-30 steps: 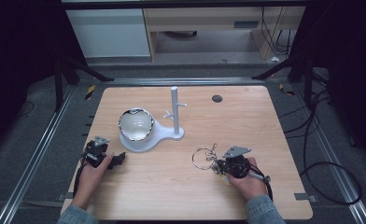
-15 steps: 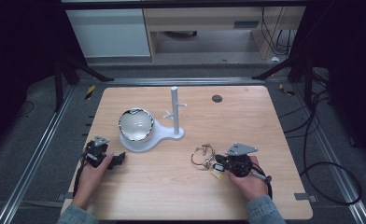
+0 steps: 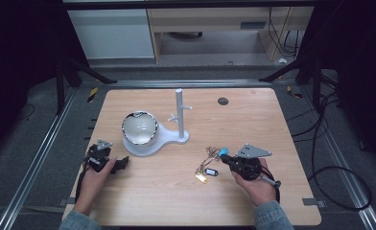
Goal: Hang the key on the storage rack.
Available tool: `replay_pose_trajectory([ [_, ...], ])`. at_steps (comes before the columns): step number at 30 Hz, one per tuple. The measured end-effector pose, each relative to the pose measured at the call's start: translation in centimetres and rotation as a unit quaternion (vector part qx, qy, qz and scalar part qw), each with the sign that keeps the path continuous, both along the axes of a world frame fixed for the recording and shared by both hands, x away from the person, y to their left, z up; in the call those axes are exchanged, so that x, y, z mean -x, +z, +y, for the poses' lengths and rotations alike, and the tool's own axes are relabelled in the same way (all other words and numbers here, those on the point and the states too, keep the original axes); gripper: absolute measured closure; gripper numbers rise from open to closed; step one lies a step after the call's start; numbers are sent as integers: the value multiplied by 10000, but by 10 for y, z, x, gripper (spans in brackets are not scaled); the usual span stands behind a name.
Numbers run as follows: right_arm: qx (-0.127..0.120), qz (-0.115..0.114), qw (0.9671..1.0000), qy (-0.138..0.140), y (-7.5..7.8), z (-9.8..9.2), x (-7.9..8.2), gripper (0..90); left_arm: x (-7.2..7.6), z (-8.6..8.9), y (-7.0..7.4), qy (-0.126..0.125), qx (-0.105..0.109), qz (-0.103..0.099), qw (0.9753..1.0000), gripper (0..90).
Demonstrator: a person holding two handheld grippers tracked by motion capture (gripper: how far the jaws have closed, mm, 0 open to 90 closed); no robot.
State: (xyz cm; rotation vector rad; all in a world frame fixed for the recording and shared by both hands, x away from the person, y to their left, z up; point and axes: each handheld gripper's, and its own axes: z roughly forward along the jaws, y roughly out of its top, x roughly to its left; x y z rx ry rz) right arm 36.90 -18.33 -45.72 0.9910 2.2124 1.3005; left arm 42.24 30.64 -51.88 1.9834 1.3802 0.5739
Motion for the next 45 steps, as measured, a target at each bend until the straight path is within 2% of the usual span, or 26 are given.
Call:
replay_pose_trajectory([
  [18, -265, -239, 9992, -158, 12, -7, 2, 888, 0, -1, 0, -35, -4, 5, 10000, 0],
  [45, -410, -451, 9978, -258, 31, -10, 1, 888, 0, 0, 0, -55, -24, 12, 10000, 0],
])
